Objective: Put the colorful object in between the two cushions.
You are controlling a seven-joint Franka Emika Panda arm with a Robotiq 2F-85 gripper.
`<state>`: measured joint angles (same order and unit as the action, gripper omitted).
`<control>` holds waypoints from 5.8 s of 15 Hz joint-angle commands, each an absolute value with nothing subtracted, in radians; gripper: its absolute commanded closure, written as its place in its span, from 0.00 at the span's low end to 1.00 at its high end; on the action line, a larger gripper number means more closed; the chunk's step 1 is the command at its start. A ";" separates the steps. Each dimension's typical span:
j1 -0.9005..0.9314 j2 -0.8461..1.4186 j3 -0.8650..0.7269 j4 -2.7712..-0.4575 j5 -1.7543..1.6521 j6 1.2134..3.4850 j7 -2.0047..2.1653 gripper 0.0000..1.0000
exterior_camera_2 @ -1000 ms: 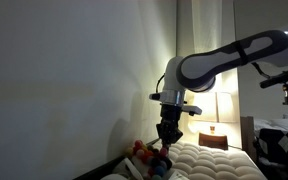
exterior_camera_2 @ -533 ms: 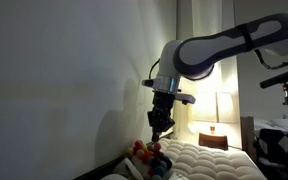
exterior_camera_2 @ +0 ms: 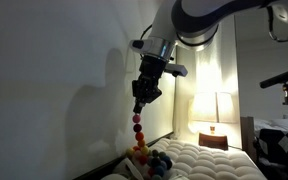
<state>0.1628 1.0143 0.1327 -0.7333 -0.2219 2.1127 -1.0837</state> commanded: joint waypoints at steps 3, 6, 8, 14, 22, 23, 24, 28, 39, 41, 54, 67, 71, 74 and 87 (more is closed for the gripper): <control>0.238 0.866 0.122 -0.945 -0.282 2.151 -1.032 1.00; 0.264 0.779 0.138 -1.072 -0.296 2.198 -1.039 1.00; 0.277 0.719 0.138 -1.149 -0.305 2.281 -1.036 1.00; 0.282 0.511 0.126 -1.385 -0.300 2.537 -0.952 1.00; 0.293 0.169 0.127 -1.724 -0.416 2.754 -0.744 1.00; 0.293 0.118 0.129 -1.766 -0.446 2.759 -0.699 1.00; 0.293 0.070 0.132 -1.801 -0.476 2.755 -0.655 1.00; 0.271 -0.140 0.176 -1.931 -0.502 2.722 -0.535 1.00; 0.278 -0.358 0.182 -2.069 -0.409 2.725 -0.546 0.99; 0.278 -0.355 0.182 -2.070 -0.409 2.725 -0.546 0.99; 0.263 -0.305 0.221 -1.846 -0.447 2.746 -0.546 1.00; 0.290 -0.207 0.264 -1.720 -0.495 2.947 -0.583 1.00; 0.449 -0.136 0.182 -1.767 -0.181 3.106 -0.782 1.00; 0.663 -0.087 0.096 -1.770 0.092 3.149 -0.998 1.00; 0.919 -0.189 -0.160 -1.802 0.897 3.005 -1.726 1.00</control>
<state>0.9127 -0.1540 -0.1197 -1.7701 0.8448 3.0380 -1.6484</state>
